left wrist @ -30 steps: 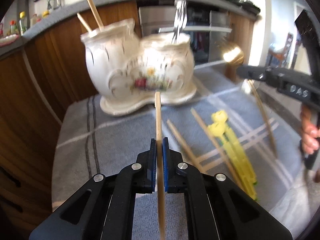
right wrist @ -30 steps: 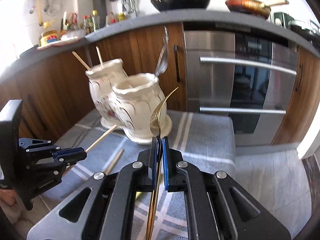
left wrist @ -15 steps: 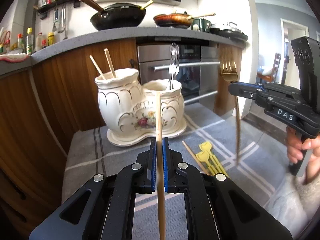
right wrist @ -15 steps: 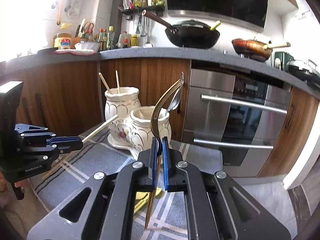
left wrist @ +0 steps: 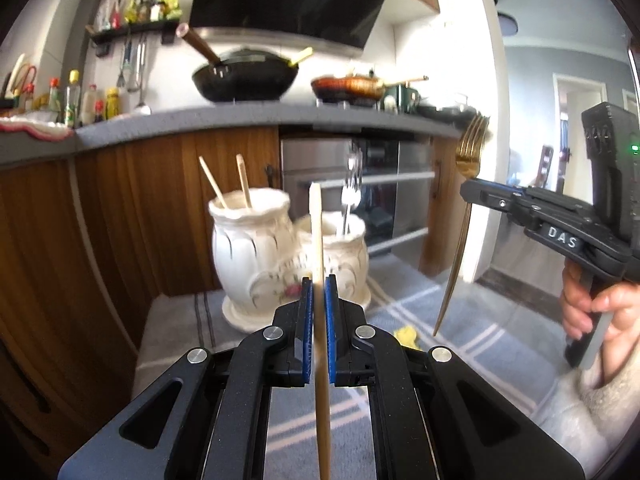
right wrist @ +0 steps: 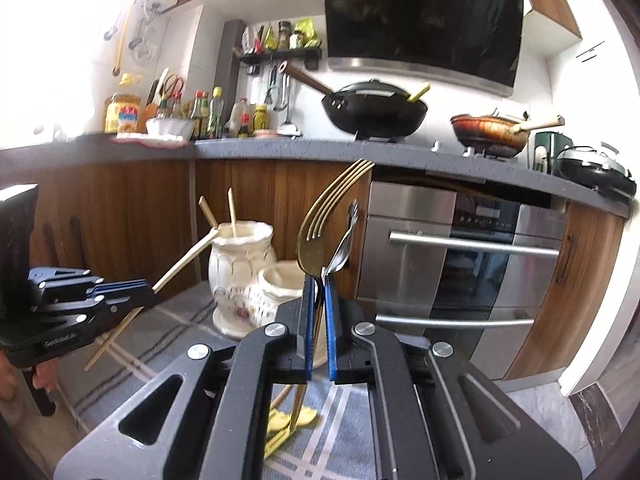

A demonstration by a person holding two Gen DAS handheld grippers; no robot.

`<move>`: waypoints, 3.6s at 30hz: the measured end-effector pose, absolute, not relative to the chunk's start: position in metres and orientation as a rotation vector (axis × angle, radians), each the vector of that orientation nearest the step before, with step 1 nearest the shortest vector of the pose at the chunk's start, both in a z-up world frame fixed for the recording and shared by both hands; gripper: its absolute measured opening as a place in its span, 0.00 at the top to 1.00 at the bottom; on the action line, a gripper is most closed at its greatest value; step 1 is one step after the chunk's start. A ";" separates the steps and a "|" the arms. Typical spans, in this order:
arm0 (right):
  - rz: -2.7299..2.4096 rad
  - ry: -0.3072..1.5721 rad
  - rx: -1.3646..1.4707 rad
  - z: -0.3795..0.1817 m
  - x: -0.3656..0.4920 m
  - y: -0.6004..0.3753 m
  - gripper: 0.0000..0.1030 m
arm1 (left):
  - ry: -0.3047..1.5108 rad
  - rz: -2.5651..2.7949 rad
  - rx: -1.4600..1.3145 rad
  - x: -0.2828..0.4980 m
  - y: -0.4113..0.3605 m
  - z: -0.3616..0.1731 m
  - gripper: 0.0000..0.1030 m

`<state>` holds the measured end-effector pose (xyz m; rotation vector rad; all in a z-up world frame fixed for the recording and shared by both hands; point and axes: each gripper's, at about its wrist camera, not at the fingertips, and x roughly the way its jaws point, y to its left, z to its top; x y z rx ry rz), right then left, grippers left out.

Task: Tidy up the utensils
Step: 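Lift the chopstick with the left tool while the right carries the gold fork above the holder, then lower the chopstick into the holder with the left tool while the right drops the gold fork in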

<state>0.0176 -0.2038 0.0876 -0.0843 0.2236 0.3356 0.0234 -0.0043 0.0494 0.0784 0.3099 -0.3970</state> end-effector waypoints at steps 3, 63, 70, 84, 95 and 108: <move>0.325 0.195 -0.064 0.104 0.021 -0.204 0.95 | 0.257 -0.389 0.065 0.025 0.003 0.062 0.94; 0.320 0.247 0.035 0.100 0.154 -0.161 0.95 | 0.072 -0.358 -0.320 0.222 0.047 0.096 0.94; 0.324 0.252 0.037 0.100 0.154 -0.161 0.95 | 0.077 -0.370 -0.323 0.227 0.041 0.099 0.94; 0.333 0.316 0.037 0.092 0.164 -0.161 0.95 | 0.105 -0.415 -0.234 0.179 0.054 0.091 0.94; 0.337 0.380 0.025 0.080 0.173 -0.160 0.95 | 0.242 -0.410 -0.113 0.162 0.042 0.066 0.93; 0.333 0.372 0.013 0.080 0.163 -0.161 0.69 | 0.224 -0.348 -0.095 0.144 0.050 0.062 0.36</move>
